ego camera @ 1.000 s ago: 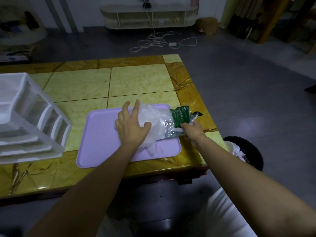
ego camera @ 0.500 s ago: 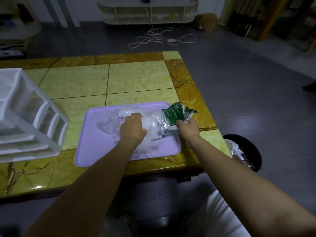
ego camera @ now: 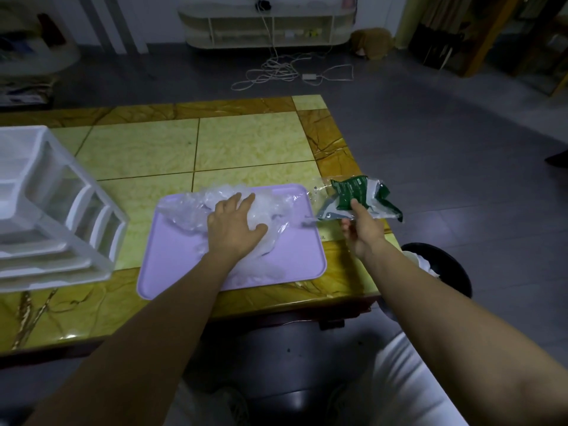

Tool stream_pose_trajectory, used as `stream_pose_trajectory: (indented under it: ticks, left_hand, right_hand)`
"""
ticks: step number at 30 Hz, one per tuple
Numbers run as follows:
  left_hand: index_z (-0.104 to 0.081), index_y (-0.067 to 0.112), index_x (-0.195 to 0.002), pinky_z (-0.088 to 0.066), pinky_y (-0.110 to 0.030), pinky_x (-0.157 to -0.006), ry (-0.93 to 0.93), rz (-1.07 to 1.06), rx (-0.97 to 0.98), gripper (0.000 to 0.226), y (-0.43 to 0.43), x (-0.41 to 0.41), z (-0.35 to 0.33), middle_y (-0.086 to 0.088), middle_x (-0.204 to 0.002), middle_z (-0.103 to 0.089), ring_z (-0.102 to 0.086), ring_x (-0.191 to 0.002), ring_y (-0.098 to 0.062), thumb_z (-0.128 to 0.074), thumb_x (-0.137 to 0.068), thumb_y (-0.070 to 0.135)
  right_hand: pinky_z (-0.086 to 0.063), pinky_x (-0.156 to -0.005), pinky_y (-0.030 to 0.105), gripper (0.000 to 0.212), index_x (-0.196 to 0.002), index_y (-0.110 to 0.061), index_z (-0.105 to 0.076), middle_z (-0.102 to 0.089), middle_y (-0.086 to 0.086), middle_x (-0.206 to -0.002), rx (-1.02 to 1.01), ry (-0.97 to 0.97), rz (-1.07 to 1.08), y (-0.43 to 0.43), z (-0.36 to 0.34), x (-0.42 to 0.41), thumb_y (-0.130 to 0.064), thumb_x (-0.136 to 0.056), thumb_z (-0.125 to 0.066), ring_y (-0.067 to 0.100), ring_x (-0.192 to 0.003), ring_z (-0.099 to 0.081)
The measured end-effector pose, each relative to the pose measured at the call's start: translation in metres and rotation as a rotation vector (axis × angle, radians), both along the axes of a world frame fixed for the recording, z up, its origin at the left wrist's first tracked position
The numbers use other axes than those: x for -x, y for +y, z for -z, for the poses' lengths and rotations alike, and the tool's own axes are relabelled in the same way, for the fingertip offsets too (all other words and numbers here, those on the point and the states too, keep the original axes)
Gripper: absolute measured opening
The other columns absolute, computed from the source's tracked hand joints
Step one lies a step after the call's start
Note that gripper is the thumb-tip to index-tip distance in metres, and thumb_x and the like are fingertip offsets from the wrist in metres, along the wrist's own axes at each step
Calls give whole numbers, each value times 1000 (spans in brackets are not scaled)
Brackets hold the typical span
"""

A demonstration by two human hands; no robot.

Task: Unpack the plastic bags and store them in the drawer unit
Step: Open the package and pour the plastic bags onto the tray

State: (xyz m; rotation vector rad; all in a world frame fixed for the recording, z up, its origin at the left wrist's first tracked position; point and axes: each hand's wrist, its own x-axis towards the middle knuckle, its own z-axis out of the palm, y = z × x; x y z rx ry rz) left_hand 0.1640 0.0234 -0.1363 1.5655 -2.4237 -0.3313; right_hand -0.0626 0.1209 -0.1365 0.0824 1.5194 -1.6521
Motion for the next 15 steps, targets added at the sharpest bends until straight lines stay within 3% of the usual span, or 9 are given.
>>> stream_pose_trajectory:
  ticks: [6, 8, 10, 13, 15]
  left_hand:
    - [-28, 28, -147, -27, -45, -108, -48, -40, -28, 74, 3, -3, 3, -4, -156, -24, -23, -140, -29, -60, -82, 43]
    - [-28, 27, -147, -26, -45, -109, -48, -52, -26, 74, 2, -2, 4, -5, -156, -24, -23, -140, -29, -62, -82, 35]
    - [-31, 26, -146, -27, -45, -109, -67, -60, -1, 72, 0, 0, 5, -6, -156, -25, -25, -140, -30, -63, -81, 25]
    - [-38, 23, -142, -28, -45, -107, -114, -51, 57, 67, -3, 0, 10, -8, -154, -29, -28, -138, -31, -62, -80, 12]
    - [-40, 22, -140, -26, -45, -108, -127, -59, 73, 67, -4, 0, 14, -9, -154, -28, -26, -139, -32, -61, -79, 8]
  right_hand:
    - [-37, -36, 16, 15, -83, -13, -48, -52, 5, -64, -46, -116, 250, 3, 5, 0, -17, -94, -57, 9, -45, -43]
    - [-33, -38, 20, 7, -91, -10, -48, -49, 4, -63, -78, -87, 327, 4, 6, 2, -16, -93, -51, 11, -46, -41]
    - [-40, -44, 24, 16, -102, -11, -52, -52, 2, -70, -134, -25, 392, 6, 8, 8, -22, -91, -49, 13, -53, -47]
    - [-50, -72, 35, 35, -111, -10, -55, -58, 0, -87, -231, 98, 404, 12, 13, 23, -34, -86, -51, 20, -78, -55]
    - [-45, -60, 31, 27, -103, -11, -52, -56, -1, -79, -213, 98, 339, 19, 14, 30, -32, -86, -53, 18, -69, -53]
